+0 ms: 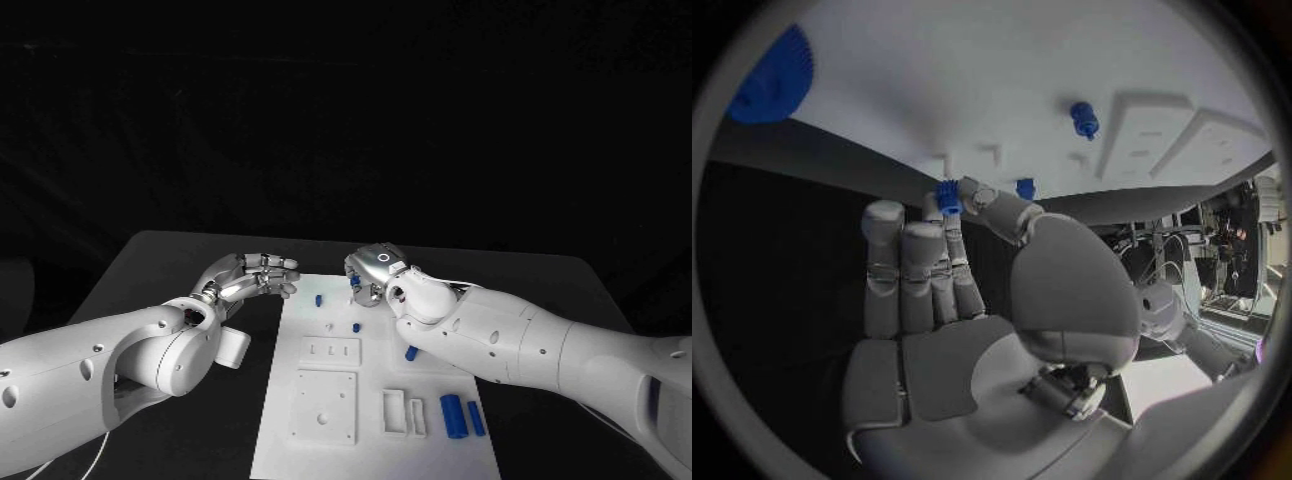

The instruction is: Assemble the parts on the task board

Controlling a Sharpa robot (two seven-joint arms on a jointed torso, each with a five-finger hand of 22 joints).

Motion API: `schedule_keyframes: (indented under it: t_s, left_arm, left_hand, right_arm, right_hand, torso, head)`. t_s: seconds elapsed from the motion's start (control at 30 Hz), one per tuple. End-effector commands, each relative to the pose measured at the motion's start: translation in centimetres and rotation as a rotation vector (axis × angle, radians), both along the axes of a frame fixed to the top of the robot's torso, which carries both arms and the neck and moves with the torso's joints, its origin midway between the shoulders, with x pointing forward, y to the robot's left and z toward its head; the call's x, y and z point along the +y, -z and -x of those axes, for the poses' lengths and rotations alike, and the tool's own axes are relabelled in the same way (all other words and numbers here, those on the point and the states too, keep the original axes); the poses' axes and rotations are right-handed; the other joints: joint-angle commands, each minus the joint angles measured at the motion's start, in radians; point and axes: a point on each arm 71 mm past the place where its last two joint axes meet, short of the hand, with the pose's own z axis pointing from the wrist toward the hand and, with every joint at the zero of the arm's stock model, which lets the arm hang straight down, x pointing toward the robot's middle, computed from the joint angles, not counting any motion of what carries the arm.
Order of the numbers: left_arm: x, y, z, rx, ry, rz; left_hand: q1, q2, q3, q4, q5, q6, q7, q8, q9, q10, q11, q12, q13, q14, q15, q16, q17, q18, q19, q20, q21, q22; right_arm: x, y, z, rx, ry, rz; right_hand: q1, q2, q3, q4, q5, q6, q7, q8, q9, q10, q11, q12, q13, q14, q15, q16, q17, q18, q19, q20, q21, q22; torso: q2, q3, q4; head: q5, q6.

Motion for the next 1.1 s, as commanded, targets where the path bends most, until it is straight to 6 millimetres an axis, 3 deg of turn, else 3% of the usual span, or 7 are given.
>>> schedule_keyframes:
  t_s: [0.03, 0.4, 0.47, 1.1]
  left_arm:
    - [-0.25, -0.22, 0.04, -0.007, 0.014, 0.010]
    - [-0.29, -0.22, -0.03, -0.007, 0.013, 0.009]
    - [-0.29, -0.21, -0.03, -0.006, 0.014, 0.009]
    - [-0.22, -0.20, -0.05, -0.006, 0.013, 0.006]
  left_hand:
    - [-0.001, -0.003, -0.001, -0.006, 0.004, 0.006, 0.001, -0.003, -0.001, 0.006, 0.004, -0.004, -0.001, 0.004, 0.002, -0.004, 0.001, 0.012, 0.003, 0.001, 0.006, 0.018]
    - [-0.002, -0.003, 0.000, -0.009, 0.004, 0.006, 0.001, -0.004, -0.001, 0.005, 0.003, -0.005, -0.001, 0.002, 0.003, -0.006, 0.001, 0.012, 0.003, 0.002, 0.007, 0.018]
    - [-0.002, -0.003, 0.000, -0.010, 0.003, 0.006, 0.001, -0.004, -0.001, 0.005, 0.003, -0.005, -0.001, 0.002, 0.003, -0.006, 0.001, 0.012, 0.003, 0.002, 0.007, 0.018]
    - [-0.004, -0.006, 0.003, -0.016, 0.003, 0.005, 0.003, -0.005, -0.002, 0.002, 0.005, -0.008, -0.002, -0.004, 0.006, -0.011, 0.002, 0.012, 0.002, 0.004, 0.007, 0.018]
  right_arm:
    - [0.11, -0.06, -0.01, -0.020, -0.001, 0.013]
    - [0.11, 0.09, -0.23, -0.015, 0.009, 0.032]
    - [-0.02, 0.14, -0.29, -0.012, 0.013, 0.037]
    - [-0.65, 0.29, -0.42, 0.002, 0.030, 0.051]
  right_hand:
    - [0.002, -0.008, 0.008, 0.000, 0.002, 0.007, 0.000, 0.004, 0.022, 0.037, 0.009, 0.000, 0.003, -0.020, -0.016, 0.006, -0.001, 0.063, 0.007, -0.017, 0.004, 0.022]
    - [0.004, -0.014, 0.010, 0.001, 0.002, 0.008, 0.000, 0.004, 0.023, 0.037, 0.009, -0.002, 0.005, -0.020, -0.016, 0.008, -0.003, 0.063, 0.007, -0.018, 0.006, 0.022]
    - [0.004, -0.014, 0.011, 0.001, 0.002, 0.008, 0.000, 0.004, 0.023, 0.037, 0.009, -0.002, 0.005, -0.020, -0.016, 0.008, -0.003, 0.063, 0.007, -0.018, 0.007, 0.022]
    - [0.005, -0.017, 0.012, 0.002, 0.002, 0.008, 0.000, 0.004, 0.024, 0.037, 0.009, -0.003, 0.006, -0.020, -0.016, 0.009, -0.003, 0.063, 0.005, -0.018, 0.008, 0.022]
  torso:
    - [0.005, -0.0018, 0.0034]
    - [0.014, -0.0066, 0.0063]
    - [0.015, -0.0089, 0.0128]
    - [0.017, -0.0114, 0.0101]
  head:
    - [-0.001, -0.002]
    - [-0.003, 0.000]
    - [-0.010, 0.000]
    - [-0.002, -0.005]
